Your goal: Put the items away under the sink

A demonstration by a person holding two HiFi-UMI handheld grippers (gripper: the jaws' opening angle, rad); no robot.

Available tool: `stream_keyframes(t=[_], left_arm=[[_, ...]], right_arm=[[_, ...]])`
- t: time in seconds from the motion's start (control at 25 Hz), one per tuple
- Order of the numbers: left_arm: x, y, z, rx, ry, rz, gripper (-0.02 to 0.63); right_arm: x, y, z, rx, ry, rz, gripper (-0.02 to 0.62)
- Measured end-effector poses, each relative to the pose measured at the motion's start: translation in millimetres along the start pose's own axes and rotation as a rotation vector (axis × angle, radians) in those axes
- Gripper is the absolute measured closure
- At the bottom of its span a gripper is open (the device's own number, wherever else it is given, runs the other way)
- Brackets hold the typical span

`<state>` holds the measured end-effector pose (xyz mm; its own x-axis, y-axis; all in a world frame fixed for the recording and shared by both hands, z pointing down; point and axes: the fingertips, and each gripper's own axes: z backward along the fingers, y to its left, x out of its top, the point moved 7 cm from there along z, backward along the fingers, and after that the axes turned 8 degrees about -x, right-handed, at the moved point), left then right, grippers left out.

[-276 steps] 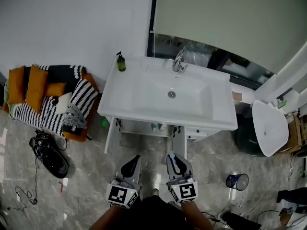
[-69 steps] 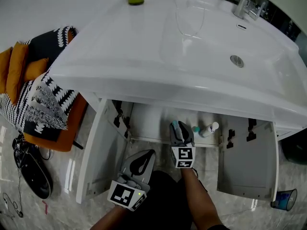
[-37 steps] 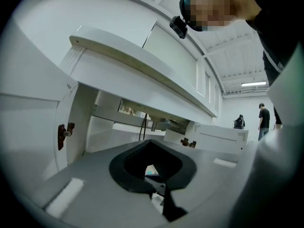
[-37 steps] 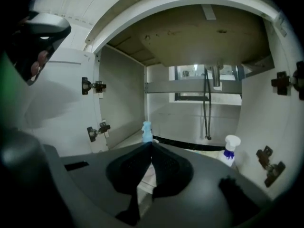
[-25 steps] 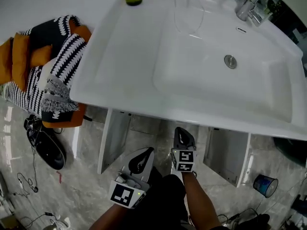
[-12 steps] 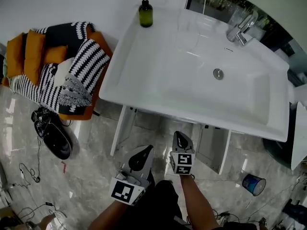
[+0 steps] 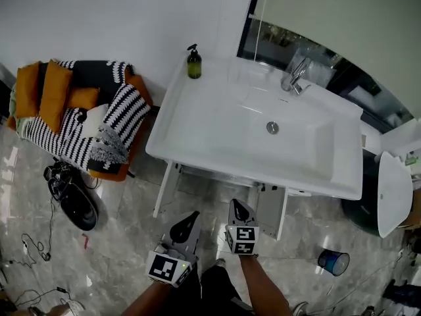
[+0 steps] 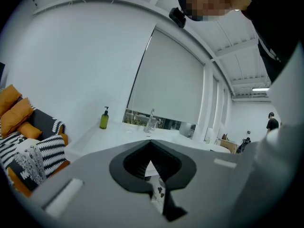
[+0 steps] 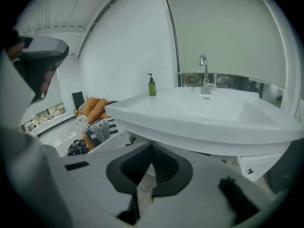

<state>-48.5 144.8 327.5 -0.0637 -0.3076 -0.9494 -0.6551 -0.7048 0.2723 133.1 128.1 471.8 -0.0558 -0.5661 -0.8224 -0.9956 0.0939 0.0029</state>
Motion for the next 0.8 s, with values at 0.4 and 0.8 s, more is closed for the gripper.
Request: stream_keyframes(t=[0.4, 0.8], left_arm=[[50, -48, 31, 0.016, -0.072, 0.004, 0.598], [81, -98, 51, -0.024, -0.118, -0.043, 0.598]], right_arm=[[57, -10, 91, -0.008, -0.05, -0.022, 0.58], [91, -11, 175, -0.006, -0.148, -0.031, 0.58]])
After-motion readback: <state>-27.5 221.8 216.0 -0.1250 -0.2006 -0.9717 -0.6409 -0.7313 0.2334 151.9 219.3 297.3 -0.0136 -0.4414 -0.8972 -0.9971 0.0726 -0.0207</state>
